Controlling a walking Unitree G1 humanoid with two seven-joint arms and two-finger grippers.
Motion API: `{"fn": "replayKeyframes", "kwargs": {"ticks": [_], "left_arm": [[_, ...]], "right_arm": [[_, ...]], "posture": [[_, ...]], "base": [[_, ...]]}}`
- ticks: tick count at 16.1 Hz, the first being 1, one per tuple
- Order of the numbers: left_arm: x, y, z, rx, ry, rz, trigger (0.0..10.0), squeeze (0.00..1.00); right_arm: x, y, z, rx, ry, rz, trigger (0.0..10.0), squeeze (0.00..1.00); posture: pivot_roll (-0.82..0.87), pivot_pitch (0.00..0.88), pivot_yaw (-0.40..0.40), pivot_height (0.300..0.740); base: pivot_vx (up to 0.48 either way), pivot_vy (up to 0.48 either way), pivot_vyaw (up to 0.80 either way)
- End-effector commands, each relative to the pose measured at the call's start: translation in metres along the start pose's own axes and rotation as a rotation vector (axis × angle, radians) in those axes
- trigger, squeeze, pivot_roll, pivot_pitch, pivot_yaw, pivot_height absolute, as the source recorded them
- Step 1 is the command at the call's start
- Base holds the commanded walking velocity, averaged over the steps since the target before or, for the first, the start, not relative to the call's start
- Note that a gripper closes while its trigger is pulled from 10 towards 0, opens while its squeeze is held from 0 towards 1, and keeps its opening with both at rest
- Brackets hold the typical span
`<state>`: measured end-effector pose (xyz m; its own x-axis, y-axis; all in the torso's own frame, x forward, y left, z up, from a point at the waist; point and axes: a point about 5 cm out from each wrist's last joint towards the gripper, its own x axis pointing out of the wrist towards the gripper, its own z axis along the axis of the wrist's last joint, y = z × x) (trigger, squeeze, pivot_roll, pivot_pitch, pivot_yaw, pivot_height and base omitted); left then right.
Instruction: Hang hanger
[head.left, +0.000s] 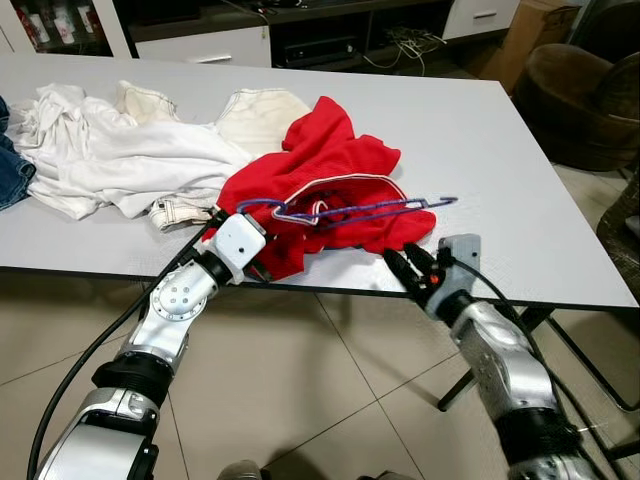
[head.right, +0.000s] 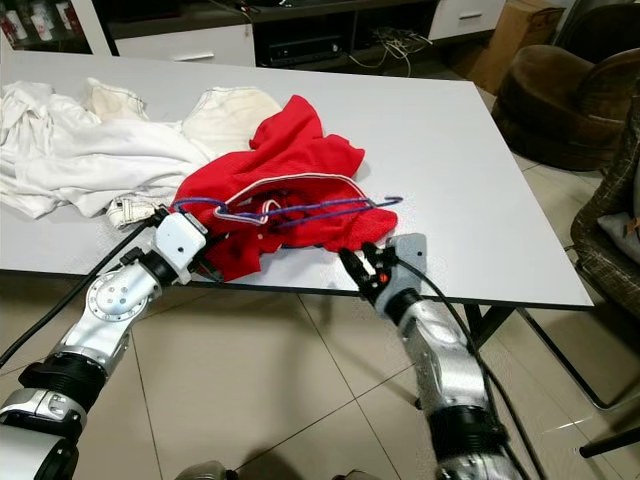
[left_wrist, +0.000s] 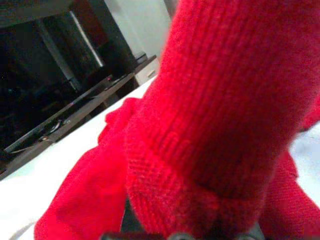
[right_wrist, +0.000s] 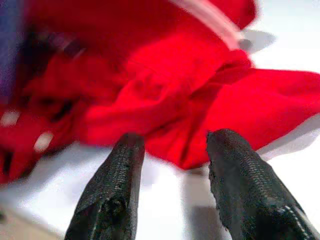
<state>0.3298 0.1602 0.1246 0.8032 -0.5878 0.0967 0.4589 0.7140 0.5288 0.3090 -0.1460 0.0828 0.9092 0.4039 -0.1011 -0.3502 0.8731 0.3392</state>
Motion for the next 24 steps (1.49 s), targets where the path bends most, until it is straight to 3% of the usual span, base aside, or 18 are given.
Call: {"fn": "replayKeyframes", "kwargs": {"ticks": [1, 2, 3, 4, 5, 7, 12, 13, 14, 16, 17, 18, 23, 24], "left_arm": [[0.001, 0.01, 0.005, 0.013, -0.022, 0.039, 10.0, 0.0], [0.001, 0.014, 0.005, 0.015, -0.026, 0.054, 10.0, 0.0], [0.001, 0.016, 0.006, 0.015, -0.029, 0.064, 10.0, 0.0], [0.001, 0.016, 0.007, 0.015, -0.031, 0.07, 10.0, 0.0], [0.001, 0.017, 0.007, 0.015, -0.032, 0.074, 10.0, 0.0], [0.001, 0.015, 0.008, 0.014, -0.04, 0.082, 10.0, 0.0], [0.004, 0.007, 0.01, -0.008, -0.058, 0.089, 10.0, 0.0], [0.005, 0.005, 0.01, -0.011, -0.061, 0.088, 10.0, 0.0], [0.006, 0.003, 0.011, -0.014, -0.063, 0.086, 10.0, 0.0], [0.007, 0.001, 0.011, -0.017, -0.066, 0.085, 10.0, 0.0], [0.007, 0.001, 0.012, -0.017, -0.068, 0.084, 10.0, 0.0], [0.006, 0.0, 0.012, -0.016, -0.071, 0.084, 10.0, 0.0], [0.004, 0.0, 0.011, -0.015, -0.067, 0.087, 10.0, 0.0], [0.004, 0.0, 0.011, -0.015, -0.066, 0.088, 10.0, 0.0]], "right_arm": [[0.003, -0.006, 0.004, 0.078, -0.014, -0.048, 10.0, 1.0], [0.008, -0.006, 0.003, 0.134, -0.011, -0.065, 10.0, 1.0], [0.012, -0.006, 0.002, 0.179, -0.008, -0.086, 10.0, 0.66], [0.015, -0.006, 0.001, 0.201, -0.005, -0.111, 10.0, 0.18], [0.018, -0.007, 0.0, 0.233, -0.005, -0.133, 10.0, 0.0], [0.028, -0.01, 0.001, 0.342, -0.006, -0.185, 10.0, 0.0], [0.045, -0.002, 0.007, 0.45, -0.019, -0.177, 10.0, 0.0], [0.049, 0.002, 0.007, 0.476, -0.015, -0.164, 10.0, 0.96], [0.053, 0.007, 0.006, 0.492, -0.006, -0.148, 10.0, 1.0], [0.058, 0.013, 0.004, 0.513, 0.013, -0.142, 10.0, 1.0], [0.06, 0.015, 0.003, 0.517, 0.019, -0.143, 10.0, 0.86], [0.061, 0.016, 0.004, 0.522, 0.019, -0.142, 10.0, 0.0], [0.059, 0.002, 0.015, 0.541, -0.034, -0.192, 10.0, 0.02], [0.056, -0.005, 0.019, 0.535, -0.052, -0.212, 10.0, 0.57]], "posture": [[0.08, 0.013, -0.002, 0.74], [0.08, 0.014, -0.005, 0.74], [0.09, 0.016, -0.007, 0.74], [0.09, 0.019, -0.012, 0.74], [0.09, 0.021, -0.014, 0.74], [0.09, 0.026, -0.021, 0.74], [0.09, 0.031, -0.031, 0.74], [0.08, 0.033, -0.033, 0.74], [0.08, 0.033, -0.033, 0.74], [0.08, 0.034, -0.034, 0.74], [0.09, 0.036, -0.034, 0.74], [0.09, 0.038, -0.036, 0.74], [0.09, 0.037, -0.034, 0.74], [0.09, 0.037, -0.033, 0.74]], "base": [[0.0, 0.0, 0.0], [0.0, 0.0, 0.0], [0.0, 0.0, 0.0], [0.0, 0.0, 0.0], [0.0, 0.0, 0.0], [0.0, 0.0, 0.0], [0.0, 0.0, 0.0], [0.0, 0.0, 0.0], [0.0, 0.0, 0.0], [0.0, 0.0, 0.0], [0.0, 0.0, 0.0], [0.0, 0.0, 0.0], [0.0, 0.0, 0.0], [0.0, 0.0, 0.0]]}}
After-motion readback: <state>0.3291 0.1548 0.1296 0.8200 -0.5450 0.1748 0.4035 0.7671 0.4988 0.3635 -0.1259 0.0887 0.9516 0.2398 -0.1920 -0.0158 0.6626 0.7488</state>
